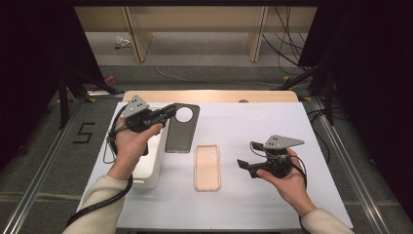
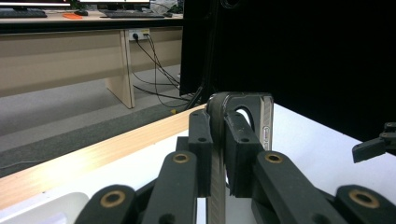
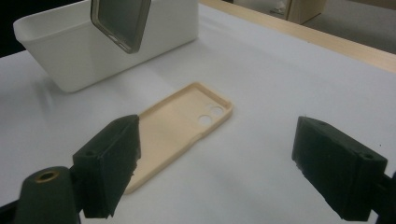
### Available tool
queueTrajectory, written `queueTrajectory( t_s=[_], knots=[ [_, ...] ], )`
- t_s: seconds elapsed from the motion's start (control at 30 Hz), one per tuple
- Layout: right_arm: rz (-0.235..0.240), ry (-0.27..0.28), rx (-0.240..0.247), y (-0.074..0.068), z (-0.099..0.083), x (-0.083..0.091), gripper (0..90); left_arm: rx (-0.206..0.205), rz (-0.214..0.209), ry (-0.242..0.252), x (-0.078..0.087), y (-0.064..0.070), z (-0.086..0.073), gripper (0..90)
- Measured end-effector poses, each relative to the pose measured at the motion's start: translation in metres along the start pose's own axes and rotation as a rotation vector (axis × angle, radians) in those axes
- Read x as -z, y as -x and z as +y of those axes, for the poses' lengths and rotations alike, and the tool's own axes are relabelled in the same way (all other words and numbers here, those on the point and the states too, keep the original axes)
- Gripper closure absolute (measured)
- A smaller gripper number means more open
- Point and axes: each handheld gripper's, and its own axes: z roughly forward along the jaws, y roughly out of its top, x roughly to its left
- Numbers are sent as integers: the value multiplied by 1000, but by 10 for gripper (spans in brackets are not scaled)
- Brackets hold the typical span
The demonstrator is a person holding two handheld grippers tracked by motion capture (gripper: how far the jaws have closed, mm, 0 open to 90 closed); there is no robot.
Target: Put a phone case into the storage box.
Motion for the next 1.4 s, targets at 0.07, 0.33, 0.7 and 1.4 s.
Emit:
queueTrajectory(
  t_s=[0.07,0.33,0.7,1.4],
  knots=[
    [2,-1,0,0,0,0,164,-1,2,3,1,-3,0,819],
    [1,3,-6,1,0,1,163,8,16,20,8,-11,3,820],
    [0,5,-7,1,0,1,163,17,35,52,19,-23,8,819],
    [1,8,-8,1,0,1,163,26,51,81,31,-37,12,820]
  ],
)
